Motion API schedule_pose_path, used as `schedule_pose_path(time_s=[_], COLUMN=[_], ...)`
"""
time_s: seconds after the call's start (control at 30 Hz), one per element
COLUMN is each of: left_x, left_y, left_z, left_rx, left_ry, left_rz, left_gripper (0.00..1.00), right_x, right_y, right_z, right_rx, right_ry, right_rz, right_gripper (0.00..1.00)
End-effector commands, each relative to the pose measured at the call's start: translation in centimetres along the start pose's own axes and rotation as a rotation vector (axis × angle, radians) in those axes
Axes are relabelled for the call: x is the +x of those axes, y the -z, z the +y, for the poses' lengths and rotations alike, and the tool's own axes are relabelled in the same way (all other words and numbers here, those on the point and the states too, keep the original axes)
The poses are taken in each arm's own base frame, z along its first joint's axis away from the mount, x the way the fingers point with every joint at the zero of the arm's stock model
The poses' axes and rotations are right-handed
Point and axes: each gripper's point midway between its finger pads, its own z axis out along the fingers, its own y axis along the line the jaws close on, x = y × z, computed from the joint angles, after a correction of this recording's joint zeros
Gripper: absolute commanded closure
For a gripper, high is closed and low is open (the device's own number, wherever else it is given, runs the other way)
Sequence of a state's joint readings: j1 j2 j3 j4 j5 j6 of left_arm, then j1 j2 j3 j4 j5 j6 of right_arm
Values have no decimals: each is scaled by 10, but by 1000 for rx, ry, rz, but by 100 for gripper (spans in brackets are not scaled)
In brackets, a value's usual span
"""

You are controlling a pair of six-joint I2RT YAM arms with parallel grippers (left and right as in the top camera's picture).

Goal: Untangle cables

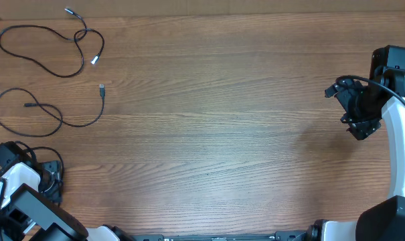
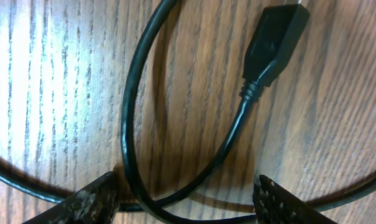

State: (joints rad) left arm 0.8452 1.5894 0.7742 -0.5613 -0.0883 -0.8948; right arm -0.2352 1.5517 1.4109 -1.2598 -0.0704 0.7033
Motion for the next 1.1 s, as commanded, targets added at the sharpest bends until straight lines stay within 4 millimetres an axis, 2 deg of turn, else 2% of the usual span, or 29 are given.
schedule_pose_path(time_s=[0.0,0.1,0.17,0.3,0.37,0.4,0.47,0.5,0.73,0.87,1.07], left_x=[2,-8,-9,-8,-5,0,9,17,25,22,18], left_y=[-8,-7,-7,-10,-14,-18,-23,-25,-24,-24,-25], left_z=[5,16,17,18,19,17,12,8,1,3,-2], left_rx=[-29,-95,-101,-105,-112,-103,-78,-64,-60,-71,-50], left_ry=[-56,-68,-78,-82,-87,-92,-126,-165,-305,-335,-508], left_rz=[16,-47,-51,-45,-29,0,47,78,73,62,46], left_gripper=[32,42,49,55,66,76,85,96,96,96,96], right_x=[-3,-4,-3,-3,-3,-3,-3,-4,-3,-3,-4], right_y=[1,1,1,1,1,1,1,1,1,1,1], right_z=[0,0,0,0,0,0,0,0,0,0,0], right_rx=[2,2,2,2,2,2,2,2,2,2,2], right_ry=[-5,-5,-5,-5,-5,-5,-5,-5,-5,-5,-5], right_rz=[-12,-13,-12,-12,-12,-12,-12,-13,-12,-12,-13], right_gripper=[0,0,0,0,0,0,0,0,0,0,0])
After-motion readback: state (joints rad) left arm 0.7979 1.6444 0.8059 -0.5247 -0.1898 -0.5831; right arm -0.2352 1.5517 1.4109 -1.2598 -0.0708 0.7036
